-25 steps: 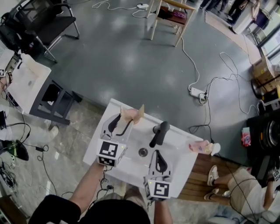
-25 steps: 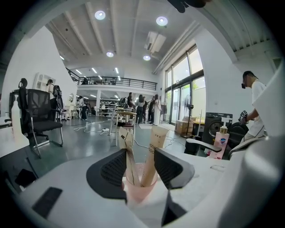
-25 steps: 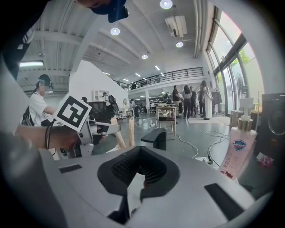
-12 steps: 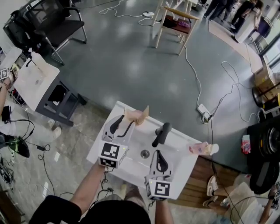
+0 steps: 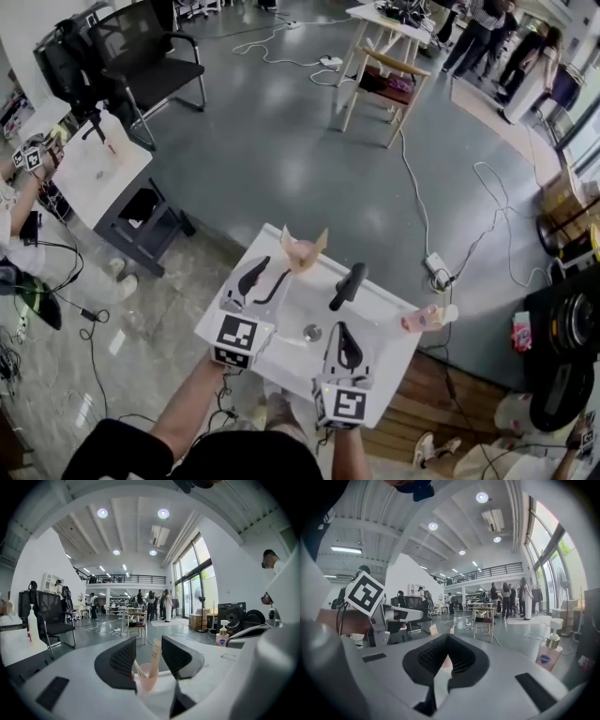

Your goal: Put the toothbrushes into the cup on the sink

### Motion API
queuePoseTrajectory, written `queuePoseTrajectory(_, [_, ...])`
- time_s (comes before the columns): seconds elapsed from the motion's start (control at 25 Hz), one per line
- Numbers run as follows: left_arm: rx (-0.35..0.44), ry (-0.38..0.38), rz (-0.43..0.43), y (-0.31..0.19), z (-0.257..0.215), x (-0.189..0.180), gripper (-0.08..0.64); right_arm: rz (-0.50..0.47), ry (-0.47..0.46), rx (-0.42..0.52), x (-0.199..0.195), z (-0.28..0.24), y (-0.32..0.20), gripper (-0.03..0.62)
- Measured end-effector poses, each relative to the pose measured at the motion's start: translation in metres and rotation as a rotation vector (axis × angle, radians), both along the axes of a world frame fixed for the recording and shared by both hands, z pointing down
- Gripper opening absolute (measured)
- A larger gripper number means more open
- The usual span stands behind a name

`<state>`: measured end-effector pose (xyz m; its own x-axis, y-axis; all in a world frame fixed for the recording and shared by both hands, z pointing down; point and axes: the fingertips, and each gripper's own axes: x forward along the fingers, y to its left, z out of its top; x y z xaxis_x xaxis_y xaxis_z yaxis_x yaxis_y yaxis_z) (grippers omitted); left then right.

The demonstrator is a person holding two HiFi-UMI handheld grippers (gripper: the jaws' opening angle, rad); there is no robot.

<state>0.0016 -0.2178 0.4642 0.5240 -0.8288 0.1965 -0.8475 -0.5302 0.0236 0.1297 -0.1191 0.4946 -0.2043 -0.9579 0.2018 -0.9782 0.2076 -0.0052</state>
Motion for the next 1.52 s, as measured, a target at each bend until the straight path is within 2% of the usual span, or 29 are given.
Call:
queuePoseTrajectory(0.36, [0.053,0.014,-0.058,0.070,-0.037,-0.034,0.122,-0.064,0.009,0.086,-0.022,-0.040,0.024,-0.002])
queuePoseTrajectory(1.0, [0.054,-0.008,-0.137,0.188,-0.051,-0.082,0.054,-0.163,-0.006,0.120,-0.062,-0.064,0.087,-0.002])
queuePoseTrajectory(1.28, [0.044,0.002,-0.157,0.217,-0.056,-0.088,0.008,-0.179,-0.009,0.138,-0.070,-0.076,0.107,-0.002])
queuePoseTrajectory(1.52, [0.061,0.000,-0.153,0.222,-0.061,-0.089,0.003,-0.167,-0.007,0.144,-0.070,-0.083,0.113,-0.002])
